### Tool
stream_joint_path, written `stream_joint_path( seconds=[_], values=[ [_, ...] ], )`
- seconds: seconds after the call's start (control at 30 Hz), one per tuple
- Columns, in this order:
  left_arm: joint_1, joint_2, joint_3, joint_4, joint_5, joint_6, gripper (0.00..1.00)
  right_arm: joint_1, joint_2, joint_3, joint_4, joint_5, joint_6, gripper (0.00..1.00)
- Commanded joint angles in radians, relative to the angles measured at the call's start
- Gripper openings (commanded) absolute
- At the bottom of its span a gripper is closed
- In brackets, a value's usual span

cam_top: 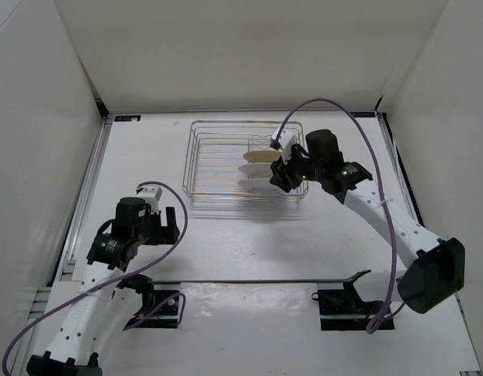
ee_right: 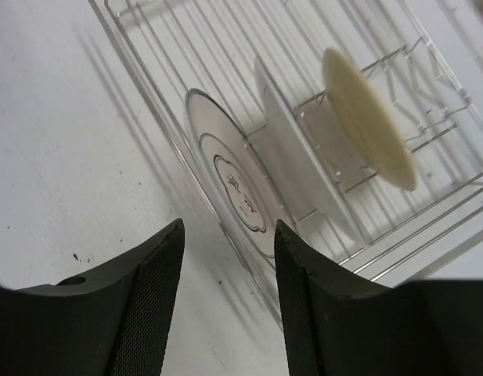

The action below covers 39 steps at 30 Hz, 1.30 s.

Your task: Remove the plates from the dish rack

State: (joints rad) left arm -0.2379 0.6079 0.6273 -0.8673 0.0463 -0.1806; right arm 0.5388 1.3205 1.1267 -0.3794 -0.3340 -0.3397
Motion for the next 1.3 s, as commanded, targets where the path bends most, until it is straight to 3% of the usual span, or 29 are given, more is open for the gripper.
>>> stream_joint_path(
  seconds=[0.0,0.3,0.5,0.8,0.83,1.03,1.27],
  values=[
    [-0.001,-0.002,0.022,0.010,0.012,0.006,1.00,0.000,-0.027,0.057,0.027,0.023,-0.005,0.54],
    [-0.001,-0.005,0.022,0.010,0.013,0.007,1.00,0.004,0.054,0.051,-0.006,-0.063,-0.009,0.52],
    [-0.001,-0.007,0.022,0.007,0.010,0.004,1.00,0.004,0.108,0.042,0.004,-0.042,-0.022,0.52],
    [-0.003,-0.008,0.018,0.007,0.004,0.006,1.00,0.003,0.203,0.097,-0.021,0.003,-0.032,0.27],
    [-0.001,-0.008,0.018,0.005,0.006,0.006,1.00,0.003,0.203,0.111,-0.024,0.010,-0.032,0.20],
    [-0.001,-0.008,0.020,0.007,0.004,0.006,1.00,0.001,0.206,0.223,-0.091,0.029,-0.064,0.01],
    [-0.003,-0.005,0.017,0.010,0.004,0.006,1.00,0.003,0.189,0.392,-0.190,0.001,-0.110,0.00]
  ],
)
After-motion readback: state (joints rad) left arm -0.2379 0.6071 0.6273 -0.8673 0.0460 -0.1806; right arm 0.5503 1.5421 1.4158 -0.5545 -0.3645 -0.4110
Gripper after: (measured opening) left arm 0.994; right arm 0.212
